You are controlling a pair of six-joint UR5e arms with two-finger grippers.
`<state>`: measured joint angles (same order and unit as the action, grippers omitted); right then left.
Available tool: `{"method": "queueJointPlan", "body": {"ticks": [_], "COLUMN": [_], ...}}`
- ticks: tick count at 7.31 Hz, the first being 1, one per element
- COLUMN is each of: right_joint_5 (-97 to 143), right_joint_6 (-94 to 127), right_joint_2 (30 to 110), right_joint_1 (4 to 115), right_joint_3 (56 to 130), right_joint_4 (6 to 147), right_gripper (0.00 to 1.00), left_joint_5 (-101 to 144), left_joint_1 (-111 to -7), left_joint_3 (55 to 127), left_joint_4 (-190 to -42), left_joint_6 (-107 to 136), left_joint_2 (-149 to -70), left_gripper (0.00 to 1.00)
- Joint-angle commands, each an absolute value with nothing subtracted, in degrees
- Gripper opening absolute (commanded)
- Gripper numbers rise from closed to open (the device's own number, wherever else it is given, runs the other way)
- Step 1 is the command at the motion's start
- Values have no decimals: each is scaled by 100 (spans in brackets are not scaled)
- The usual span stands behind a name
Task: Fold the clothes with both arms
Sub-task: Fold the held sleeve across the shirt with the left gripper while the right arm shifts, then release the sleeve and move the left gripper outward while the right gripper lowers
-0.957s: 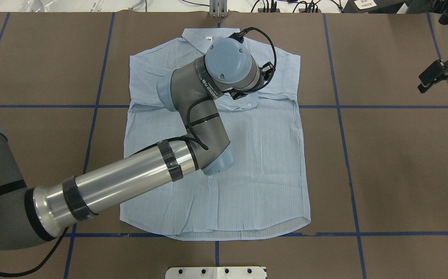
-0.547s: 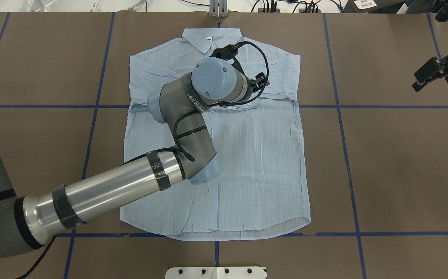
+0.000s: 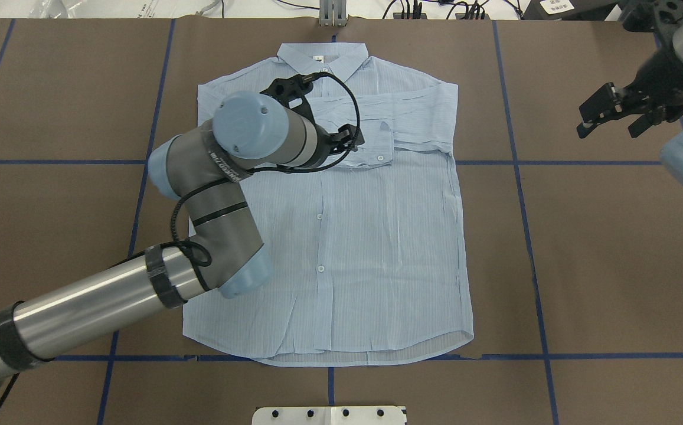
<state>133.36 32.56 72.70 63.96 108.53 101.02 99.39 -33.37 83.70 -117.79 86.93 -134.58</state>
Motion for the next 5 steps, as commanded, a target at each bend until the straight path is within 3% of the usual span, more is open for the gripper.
{"method": "queueJointPlan", "body": {"ticks": [1, 3, 5], "right_joint_5": [12807, 12221, 11438], "right_joint_6": [4269, 5039, 6217], "right_joint_2": [7347, 7802, 7840], "right_joint_1": [5672, 4900, 3671], "right_joint_3": [11222, 11914, 12233], "right_joint_4": [9633, 9607, 9598], "right_gripper": [100, 100, 100], "left_joint_5": [10019, 10020, 10055], "left_joint_1": [-3384, -3375, -3375], "left_joint_3": [10370, 11571, 12073], "left_joint_4": [-10658, -9986, -9984], "left_joint_6": [7984, 7779, 7787], "left_joint_2": [-12127, -11367, -10770], "left_gripper": [99, 99, 98]}}
